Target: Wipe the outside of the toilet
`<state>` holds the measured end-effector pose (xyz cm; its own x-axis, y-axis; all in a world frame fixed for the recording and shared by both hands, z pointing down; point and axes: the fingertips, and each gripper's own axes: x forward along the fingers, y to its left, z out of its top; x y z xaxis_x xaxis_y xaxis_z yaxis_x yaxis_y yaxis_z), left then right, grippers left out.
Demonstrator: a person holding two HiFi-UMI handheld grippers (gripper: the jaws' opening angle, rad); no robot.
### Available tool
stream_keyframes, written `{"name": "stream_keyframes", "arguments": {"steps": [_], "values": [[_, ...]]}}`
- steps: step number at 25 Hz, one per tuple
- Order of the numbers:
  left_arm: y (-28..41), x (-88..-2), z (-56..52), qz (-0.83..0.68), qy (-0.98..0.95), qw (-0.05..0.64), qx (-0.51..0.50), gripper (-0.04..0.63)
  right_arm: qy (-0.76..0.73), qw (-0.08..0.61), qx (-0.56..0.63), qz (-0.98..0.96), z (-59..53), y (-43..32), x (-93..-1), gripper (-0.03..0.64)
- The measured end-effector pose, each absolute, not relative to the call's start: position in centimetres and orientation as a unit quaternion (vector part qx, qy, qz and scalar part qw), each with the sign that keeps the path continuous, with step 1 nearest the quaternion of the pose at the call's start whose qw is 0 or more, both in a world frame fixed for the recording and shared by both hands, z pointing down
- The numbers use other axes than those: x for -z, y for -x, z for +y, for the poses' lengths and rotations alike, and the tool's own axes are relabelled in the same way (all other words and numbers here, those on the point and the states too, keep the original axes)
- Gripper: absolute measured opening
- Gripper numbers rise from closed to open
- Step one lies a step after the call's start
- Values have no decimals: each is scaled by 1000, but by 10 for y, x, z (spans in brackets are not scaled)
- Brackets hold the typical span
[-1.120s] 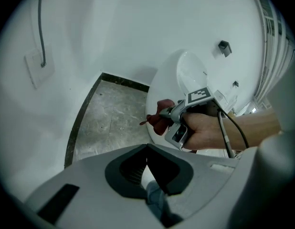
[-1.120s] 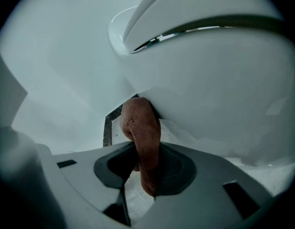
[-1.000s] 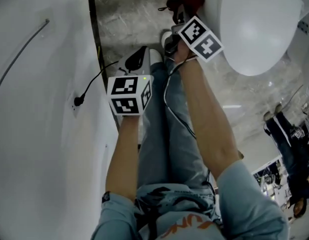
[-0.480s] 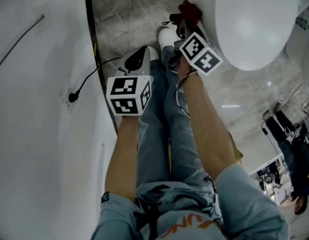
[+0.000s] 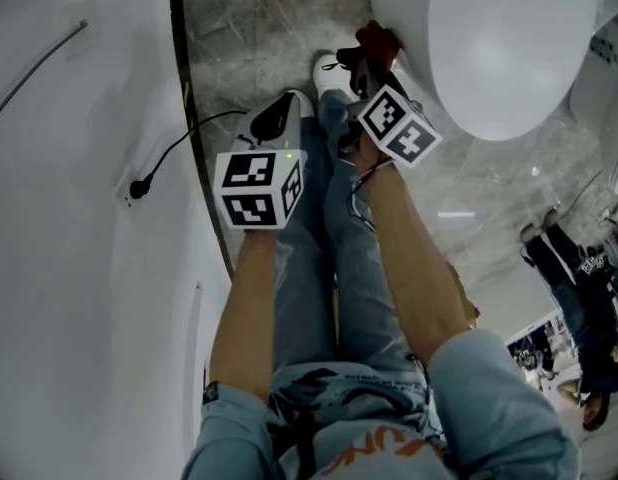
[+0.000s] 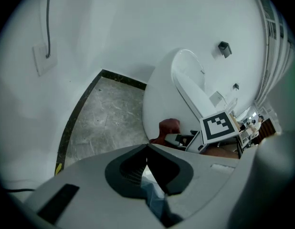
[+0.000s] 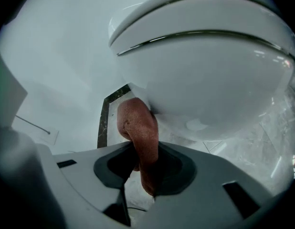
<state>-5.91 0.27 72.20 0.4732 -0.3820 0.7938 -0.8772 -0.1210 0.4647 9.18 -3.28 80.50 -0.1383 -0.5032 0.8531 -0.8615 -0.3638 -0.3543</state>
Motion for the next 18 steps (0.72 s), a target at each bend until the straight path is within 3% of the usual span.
{"name": "stream_keyframes", "arguments": {"steps": [10, 18], "values": [[75, -726, 10, -464, -677, 510, -258, 3, -565, 199, -524, -606, -62, -31, -809, 103], [81, -738, 2, -483, -653, 529, -246, 3, -580, 232, -504, -597, -119, -27, -842, 100]]}}
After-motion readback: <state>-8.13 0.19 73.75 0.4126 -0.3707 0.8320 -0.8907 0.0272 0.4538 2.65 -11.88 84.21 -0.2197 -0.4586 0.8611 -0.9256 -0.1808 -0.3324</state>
